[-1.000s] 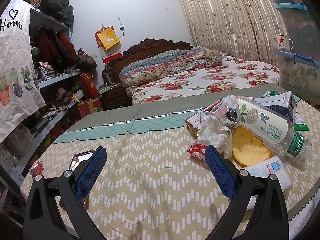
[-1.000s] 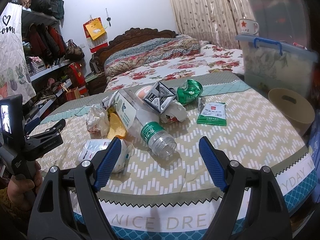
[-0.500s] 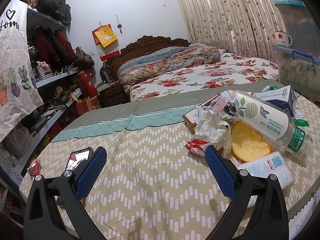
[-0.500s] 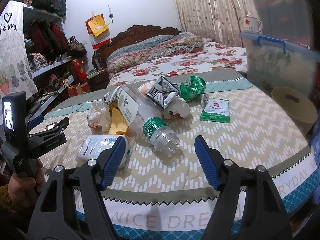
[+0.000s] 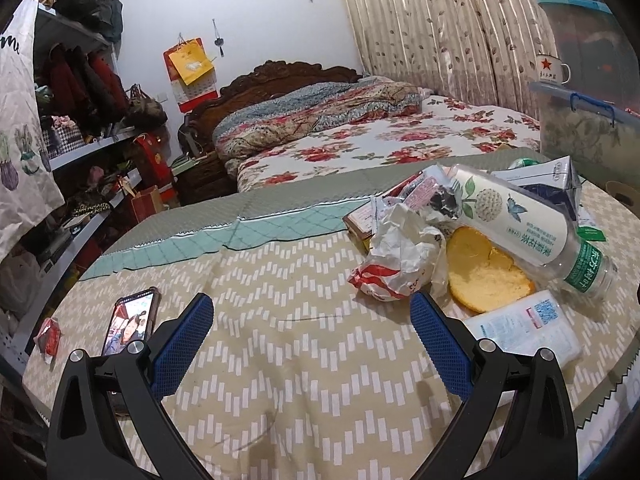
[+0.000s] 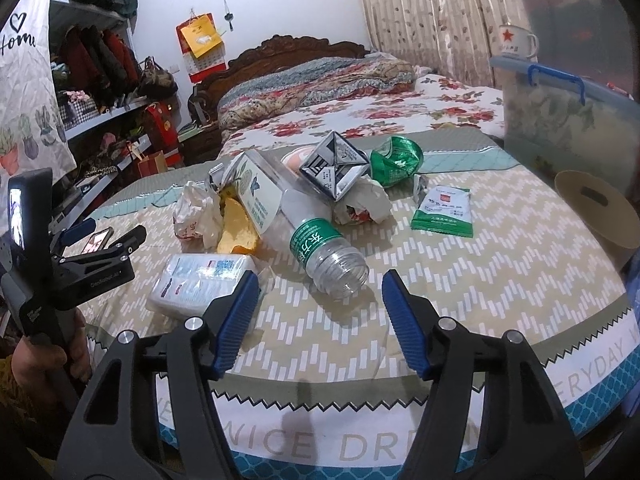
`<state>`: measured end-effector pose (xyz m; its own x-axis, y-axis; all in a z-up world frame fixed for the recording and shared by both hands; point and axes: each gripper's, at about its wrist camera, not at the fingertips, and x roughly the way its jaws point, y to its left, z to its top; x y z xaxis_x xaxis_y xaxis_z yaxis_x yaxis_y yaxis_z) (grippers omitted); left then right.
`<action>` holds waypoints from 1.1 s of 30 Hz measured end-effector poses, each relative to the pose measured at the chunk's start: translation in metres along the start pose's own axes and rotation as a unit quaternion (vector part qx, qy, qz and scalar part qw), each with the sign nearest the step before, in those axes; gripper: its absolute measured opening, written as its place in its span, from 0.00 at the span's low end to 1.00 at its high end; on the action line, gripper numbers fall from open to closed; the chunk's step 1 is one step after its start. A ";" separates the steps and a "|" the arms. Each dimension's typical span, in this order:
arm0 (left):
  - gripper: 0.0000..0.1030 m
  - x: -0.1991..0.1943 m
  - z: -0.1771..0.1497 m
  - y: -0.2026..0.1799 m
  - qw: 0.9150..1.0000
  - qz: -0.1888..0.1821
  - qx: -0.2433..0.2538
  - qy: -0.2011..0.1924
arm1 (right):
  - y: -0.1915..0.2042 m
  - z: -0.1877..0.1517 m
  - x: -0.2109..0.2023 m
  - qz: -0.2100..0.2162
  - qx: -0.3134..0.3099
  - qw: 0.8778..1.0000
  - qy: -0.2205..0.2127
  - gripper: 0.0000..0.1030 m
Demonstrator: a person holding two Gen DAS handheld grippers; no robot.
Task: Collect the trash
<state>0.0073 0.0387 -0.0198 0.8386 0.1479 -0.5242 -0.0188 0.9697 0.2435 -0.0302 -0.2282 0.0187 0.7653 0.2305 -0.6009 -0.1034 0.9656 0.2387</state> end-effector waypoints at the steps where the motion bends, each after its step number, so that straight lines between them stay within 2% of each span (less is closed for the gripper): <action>1: 0.91 0.002 0.001 0.000 1.000 0.000 -0.001 0.002 | 0.000 0.001 0.001 0.000 -0.001 1.000 0.001 0.64; 25: 0.91 0.018 0.007 -0.007 1.000 0.001 0.008 0.017 | -0.008 0.002 0.021 0.008 0.005 1.000 0.025 0.64; 33: 0.91 0.023 0.009 -0.009 0.999 -0.018 0.016 0.023 | -0.009 0.003 0.026 0.009 0.003 0.999 0.031 0.64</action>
<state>0.0311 0.0316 -0.0268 0.8127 0.1225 -0.5697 0.0290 0.9680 0.2494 -0.0078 -0.2310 0.0033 0.7222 0.2547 -0.6431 -0.1123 0.9606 0.2544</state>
